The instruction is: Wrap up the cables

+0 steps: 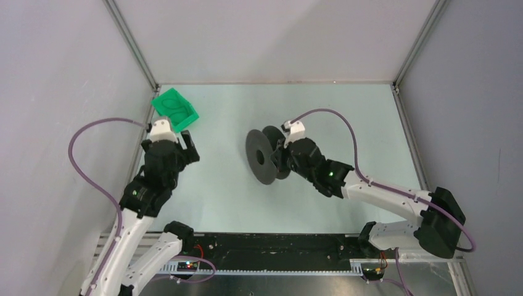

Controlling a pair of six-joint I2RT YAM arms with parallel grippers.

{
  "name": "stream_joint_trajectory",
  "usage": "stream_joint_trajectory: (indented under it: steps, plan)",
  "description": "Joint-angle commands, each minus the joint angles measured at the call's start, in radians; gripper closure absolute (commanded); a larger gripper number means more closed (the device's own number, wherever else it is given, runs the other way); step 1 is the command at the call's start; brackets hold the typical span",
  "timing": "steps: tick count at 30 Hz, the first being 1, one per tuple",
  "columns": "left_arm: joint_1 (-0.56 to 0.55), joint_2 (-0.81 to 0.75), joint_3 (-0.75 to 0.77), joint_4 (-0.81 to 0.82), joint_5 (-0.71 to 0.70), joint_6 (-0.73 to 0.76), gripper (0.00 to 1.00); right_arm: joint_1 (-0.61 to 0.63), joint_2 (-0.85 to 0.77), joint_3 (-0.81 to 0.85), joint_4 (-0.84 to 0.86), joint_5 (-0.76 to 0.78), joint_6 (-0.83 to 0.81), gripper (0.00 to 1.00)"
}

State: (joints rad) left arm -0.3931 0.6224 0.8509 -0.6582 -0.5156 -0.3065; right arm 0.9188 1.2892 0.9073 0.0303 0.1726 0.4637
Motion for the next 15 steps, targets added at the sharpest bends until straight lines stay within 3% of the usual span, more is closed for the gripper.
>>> stream_joint_trajectory:
  steps: [1, 4, 6, 9, 15]
  plan:
    - [0.09, 0.16, 0.145, 0.035, 0.029, -0.055, 0.13, 0.102, -0.061, 0.032, -0.217, 0.378, -0.206, 1.0]
    - [0.255, 0.243, 0.219, 0.076, 0.308, -0.107, 0.14, 0.147, -0.06, 0.033, -0.25, 0.428, -0.241, 1.0]
    - [0.326, 0.31, 0.242, 0.12, 0.391, -0.131, 0.15, 0.173, -0.045, 0.035, -0.263, 0.493, -0.26, 1.0]
    - [0.382, 0.446, 0.292, 0.164, 0.422, -0.155, 0.18, 0.198, -0.014, 0.043, -0.279, 0.515, -0.254, 1.0]
    - [0.506, 0.718, 0.425, 0.249, 0.425, -0.239, 0.26, 0.21, -0.003, 0.041, -0.315, 0.484, -0.204, 0.88]
